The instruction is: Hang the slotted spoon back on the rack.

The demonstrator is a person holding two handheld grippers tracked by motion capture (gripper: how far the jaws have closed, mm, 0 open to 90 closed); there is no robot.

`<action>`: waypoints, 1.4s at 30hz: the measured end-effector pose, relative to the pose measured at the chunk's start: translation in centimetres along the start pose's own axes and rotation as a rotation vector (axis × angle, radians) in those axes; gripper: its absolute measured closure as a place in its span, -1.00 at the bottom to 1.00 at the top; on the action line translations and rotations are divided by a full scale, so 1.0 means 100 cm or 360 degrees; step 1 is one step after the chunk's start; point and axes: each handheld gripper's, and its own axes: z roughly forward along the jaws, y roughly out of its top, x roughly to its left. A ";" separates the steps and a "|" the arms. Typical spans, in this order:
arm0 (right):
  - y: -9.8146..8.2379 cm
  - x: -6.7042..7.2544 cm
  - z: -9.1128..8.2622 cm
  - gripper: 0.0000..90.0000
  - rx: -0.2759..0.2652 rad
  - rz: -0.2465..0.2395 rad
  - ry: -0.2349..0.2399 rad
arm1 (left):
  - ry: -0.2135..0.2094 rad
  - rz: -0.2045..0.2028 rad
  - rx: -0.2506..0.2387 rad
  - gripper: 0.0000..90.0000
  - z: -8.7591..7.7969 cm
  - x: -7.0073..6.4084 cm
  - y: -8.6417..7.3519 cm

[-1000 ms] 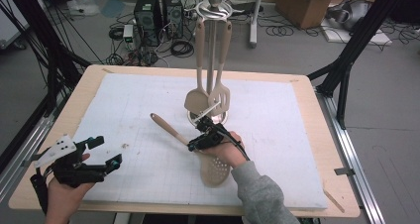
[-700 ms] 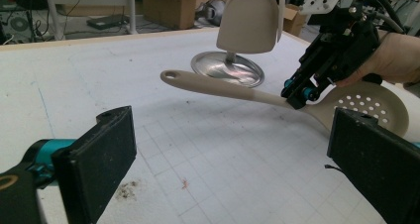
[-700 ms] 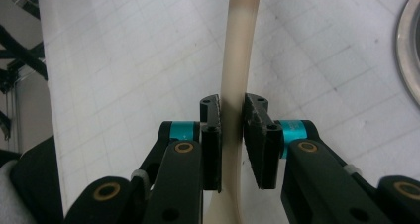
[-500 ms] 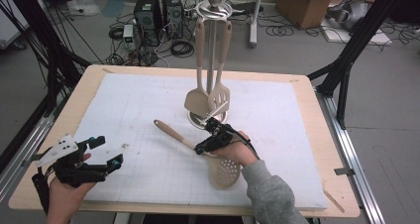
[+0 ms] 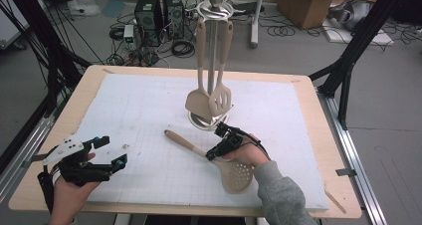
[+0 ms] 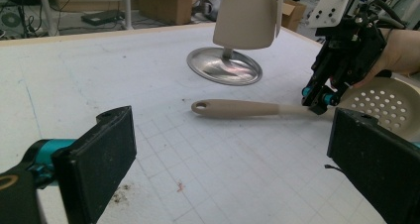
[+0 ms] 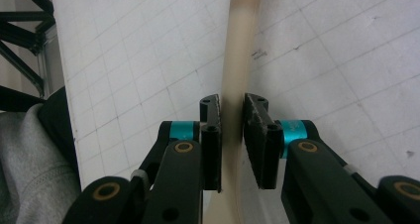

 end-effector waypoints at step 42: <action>-0.005 0.012 -0.005 0.02 -0.0081 -0.0340 -0.0255 | -0.0005 0.0006 0.0009 -0.88 0.002 -0.001 0.000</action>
